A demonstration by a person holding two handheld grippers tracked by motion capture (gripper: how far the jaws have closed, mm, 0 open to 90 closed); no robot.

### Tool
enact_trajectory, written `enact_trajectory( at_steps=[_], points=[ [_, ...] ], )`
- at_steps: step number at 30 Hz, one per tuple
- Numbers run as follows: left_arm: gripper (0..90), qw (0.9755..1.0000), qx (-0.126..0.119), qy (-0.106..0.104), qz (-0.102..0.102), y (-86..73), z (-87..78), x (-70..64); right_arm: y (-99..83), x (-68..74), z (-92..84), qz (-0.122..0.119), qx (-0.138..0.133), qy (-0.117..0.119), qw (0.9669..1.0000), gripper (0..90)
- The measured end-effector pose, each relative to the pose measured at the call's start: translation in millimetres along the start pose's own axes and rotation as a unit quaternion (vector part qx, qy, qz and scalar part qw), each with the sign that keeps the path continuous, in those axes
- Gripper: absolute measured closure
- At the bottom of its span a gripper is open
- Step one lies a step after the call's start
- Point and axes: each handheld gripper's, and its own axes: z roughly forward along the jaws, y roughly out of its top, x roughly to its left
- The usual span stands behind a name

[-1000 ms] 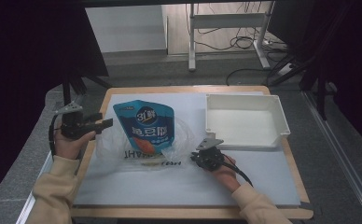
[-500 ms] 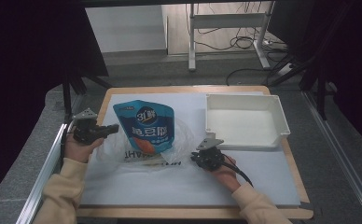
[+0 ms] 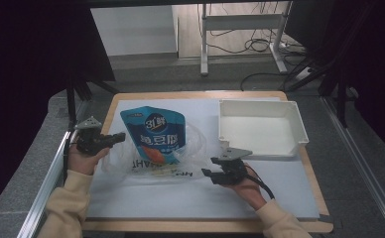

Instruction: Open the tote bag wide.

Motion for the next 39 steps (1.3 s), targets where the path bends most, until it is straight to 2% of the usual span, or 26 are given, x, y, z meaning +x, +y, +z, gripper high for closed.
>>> enact_trajectory(
  at_steps=[3, 6, 10, 17, 22, 28, 32, 39],
  points=[
    [90.0, 1.0, -0.002, -0.002, -0.003, 0.3, -0.7, 1.1, 6.1, -1.0, -21.4, 0.007, -0.03, -0.002, 0.9995, 38.6],
    [90.0, 1.0, -0.003, -0.001, -0.004, 0.4, -0.8, 1.8, 12.1, -5.0, -33.0, 0.015, -0.048, -0.004, 0.9987, 37.8],
    [90.0, 1.0, -0.003, 0.0, -0.003, 0.1, -0.5, 2.3, 24.6, -12.4, -44.6, 0.021, -0.073, -0.018, 0.9969, 37.7],
    [90.0, 1.0, -0.003, -0.001, -0.003, -0.3, 0.5, 2.8, 56.8, -20.9, -53.1, 0.022, -0.113, -0.028, 0.9929, 37.3],
    [90.0, 1.0, -0.004, -0.002, -0.003, -0.3, 0.6, 2.3, 79.2, -23.5, -51.4, 0.022, -0.126, -0.029, 0.9914, 36.9],
    [90.0, 1.0, -0.006, -0.002, -0.005, -0.2, -0.6, 2.1, 100.5, -28.5, -46.4, 0.014, -0.124, -0.033, 0.9916, 36.3],
    [90.0, 0.9999, -0.01, -0.002, -0.007, 0.3, -2.9, 2.7, 112.2, -32.9, -36.4, 0.019, -0.116, -0.015, 0.993, 36.3],
    [90.0, 1.0, -0.007, -0.004, -0.004, -0.1, -1.2, 1.9, 113.0, -30.1, -3.6, 0.023, -0.062, 0.011, 0.9977, 36.3]
  ],
)
